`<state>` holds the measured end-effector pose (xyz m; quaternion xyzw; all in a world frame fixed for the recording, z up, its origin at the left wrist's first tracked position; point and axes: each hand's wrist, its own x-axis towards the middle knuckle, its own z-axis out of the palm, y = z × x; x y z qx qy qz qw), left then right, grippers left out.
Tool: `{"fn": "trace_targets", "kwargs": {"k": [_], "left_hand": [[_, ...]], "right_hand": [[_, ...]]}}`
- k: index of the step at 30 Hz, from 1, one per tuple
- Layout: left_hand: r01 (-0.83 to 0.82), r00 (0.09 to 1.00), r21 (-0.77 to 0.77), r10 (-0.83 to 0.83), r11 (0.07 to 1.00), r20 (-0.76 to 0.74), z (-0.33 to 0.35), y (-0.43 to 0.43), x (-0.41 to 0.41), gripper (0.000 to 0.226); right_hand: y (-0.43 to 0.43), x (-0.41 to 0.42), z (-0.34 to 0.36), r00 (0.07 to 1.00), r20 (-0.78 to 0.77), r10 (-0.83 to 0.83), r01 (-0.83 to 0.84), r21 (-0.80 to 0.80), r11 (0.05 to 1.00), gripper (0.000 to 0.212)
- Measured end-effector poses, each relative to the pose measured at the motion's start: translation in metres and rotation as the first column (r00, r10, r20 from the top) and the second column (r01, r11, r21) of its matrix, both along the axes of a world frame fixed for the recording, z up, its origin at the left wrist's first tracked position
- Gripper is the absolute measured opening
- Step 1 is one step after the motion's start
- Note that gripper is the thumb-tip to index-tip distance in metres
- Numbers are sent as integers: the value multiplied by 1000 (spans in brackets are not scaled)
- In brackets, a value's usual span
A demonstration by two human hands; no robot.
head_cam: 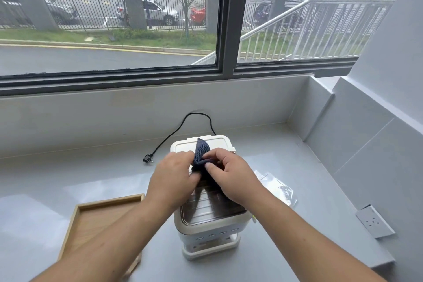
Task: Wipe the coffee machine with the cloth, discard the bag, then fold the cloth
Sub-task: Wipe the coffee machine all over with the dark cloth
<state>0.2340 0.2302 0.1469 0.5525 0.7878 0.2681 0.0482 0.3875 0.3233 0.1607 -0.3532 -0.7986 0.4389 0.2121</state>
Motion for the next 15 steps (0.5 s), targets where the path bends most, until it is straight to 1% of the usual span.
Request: {"fn": "trace_targets", "kwargs": {"k": [1,2,4,5,7,11,12,15], "left_hand": [[7,999,-1,-7,1000,-50,1,-2,-2,32],[4,996,-6,-4,1000,-87,1,-3,-3,34],[-21,992,-17,19,1000,-125,1,-5,-7,34],[-37,992,-26,33,999,-119,1,-5,-8,33],[-57,995,-48,53,997,-82,1,-5,-10,32],[-53,999,-65,52,996,-10,6,-5,-10,25],[-52,998,-51,53,997,17,8,-5,-10,29],[-35,997,4,35,999,63,19,-3,-9,50]], "right_hand": [[0,1,2,999,35,15,-17,67,998,24],[0,3,3,996,83,25,-39,172,984,28],[1,8,4,977,211,13,-101,412,906,29],[0,11,5,963,268,-4,-129,474,871,27],[-2,14,5,946,325,-13,-152,476,866,26],[-1,14,2,958,287,15,-148,449,881,25],[-1,14,3,961,275,20,-147,449,881,25],[1,18,3,970,244,25,-138,458,878,26]]}}
